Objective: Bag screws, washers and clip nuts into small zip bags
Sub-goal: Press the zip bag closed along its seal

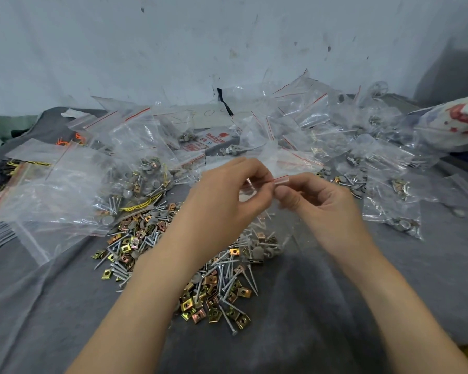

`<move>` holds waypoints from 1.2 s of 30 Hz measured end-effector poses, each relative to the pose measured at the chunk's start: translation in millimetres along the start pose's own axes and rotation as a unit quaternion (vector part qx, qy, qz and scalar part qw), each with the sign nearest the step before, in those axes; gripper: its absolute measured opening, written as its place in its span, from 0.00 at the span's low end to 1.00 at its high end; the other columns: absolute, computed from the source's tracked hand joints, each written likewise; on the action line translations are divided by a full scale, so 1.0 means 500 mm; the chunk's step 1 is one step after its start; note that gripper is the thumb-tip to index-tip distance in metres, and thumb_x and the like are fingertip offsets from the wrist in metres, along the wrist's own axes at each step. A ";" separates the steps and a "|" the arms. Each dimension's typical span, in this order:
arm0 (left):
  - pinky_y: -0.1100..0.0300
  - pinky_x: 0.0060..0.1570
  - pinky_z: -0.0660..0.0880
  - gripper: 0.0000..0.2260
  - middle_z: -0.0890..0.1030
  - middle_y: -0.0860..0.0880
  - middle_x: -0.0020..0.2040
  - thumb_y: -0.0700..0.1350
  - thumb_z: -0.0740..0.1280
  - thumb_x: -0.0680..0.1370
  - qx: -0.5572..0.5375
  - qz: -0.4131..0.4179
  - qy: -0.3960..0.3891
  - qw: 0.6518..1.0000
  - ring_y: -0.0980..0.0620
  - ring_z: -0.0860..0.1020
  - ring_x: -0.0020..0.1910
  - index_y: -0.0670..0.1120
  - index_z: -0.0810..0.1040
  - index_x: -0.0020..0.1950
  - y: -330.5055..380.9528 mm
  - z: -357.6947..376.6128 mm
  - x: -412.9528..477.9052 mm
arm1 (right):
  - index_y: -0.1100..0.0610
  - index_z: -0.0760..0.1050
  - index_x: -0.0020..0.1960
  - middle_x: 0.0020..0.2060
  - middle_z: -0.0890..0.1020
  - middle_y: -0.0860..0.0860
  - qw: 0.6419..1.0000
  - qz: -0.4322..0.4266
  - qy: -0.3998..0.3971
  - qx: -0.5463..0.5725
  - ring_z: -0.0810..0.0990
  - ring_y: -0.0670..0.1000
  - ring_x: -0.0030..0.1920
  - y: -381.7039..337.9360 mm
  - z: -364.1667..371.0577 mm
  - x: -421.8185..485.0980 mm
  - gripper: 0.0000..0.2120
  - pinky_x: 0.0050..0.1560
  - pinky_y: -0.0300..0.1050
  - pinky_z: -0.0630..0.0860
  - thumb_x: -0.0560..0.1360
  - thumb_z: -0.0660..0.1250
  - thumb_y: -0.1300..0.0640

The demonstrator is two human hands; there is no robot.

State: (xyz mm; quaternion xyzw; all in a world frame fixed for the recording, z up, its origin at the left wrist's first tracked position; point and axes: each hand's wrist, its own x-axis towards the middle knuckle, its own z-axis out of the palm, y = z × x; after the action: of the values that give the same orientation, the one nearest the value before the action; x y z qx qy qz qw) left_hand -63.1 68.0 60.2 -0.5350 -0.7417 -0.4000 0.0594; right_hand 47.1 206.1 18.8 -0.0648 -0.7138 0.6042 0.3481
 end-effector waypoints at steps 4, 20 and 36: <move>0.60 0.47 0.76 0.04 0.80 0.62 0.41 0.54 0.66 0.77 -0.022 -0.024 0.003 0.999 0.63 0.79 0.46 0.56 0.77 0.45 0.001 0.001 0.000 | 0.41 0.85 0.46 0.42 0.86 0.46 1.000 -0.008 0.012 -0.008 0.83 0.45 0.41 0.000 0.007 -0.001 0.04 0.48 0.38 0.79 0.73 0.71 0.47; 0.75 0.44 0.70 0.04 0.81 0.61 0.40 0.48 0.69 0.79 -0.076 -0.035 0.034 0.996 0.66 0.79 0.44 0.54 0.79 0.44 0.012 0.004 0.003 | 0.47 0.80 0.41 0.35 0.82 0.44 0.986 -0.026 0.164 0.008 0.79 0.43 0.38 -0.014 0.036 0.006 0.08 0.41 0.36 0.76 0.80 0.70 0.55; 0.67 0.41 0.73 0.05 0.80 0.63 0.40 0.50 0.68 0.79 -0.092 -0.068 0.033 0.993 0.64 0.77 0.37 0.56 0.79 0.43 0.003 -0.023 -0.019 | 0.48 0.78 0.39 0.34 0.81 0.43 0.959 -0.024 0.277 0.051 0.78 0.44 0.38 -0.018 0.030 0.026 0.10 0.40 0.35 0.74 0.80 0.69 0.55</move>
State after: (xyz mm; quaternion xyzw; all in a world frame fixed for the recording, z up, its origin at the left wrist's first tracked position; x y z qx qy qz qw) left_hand -61.9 53.4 63.8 -0.4725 -0.7342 -0.4875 0.0071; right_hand 31.8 198.3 32.3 -0.1947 -0.5594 0.5896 0.5491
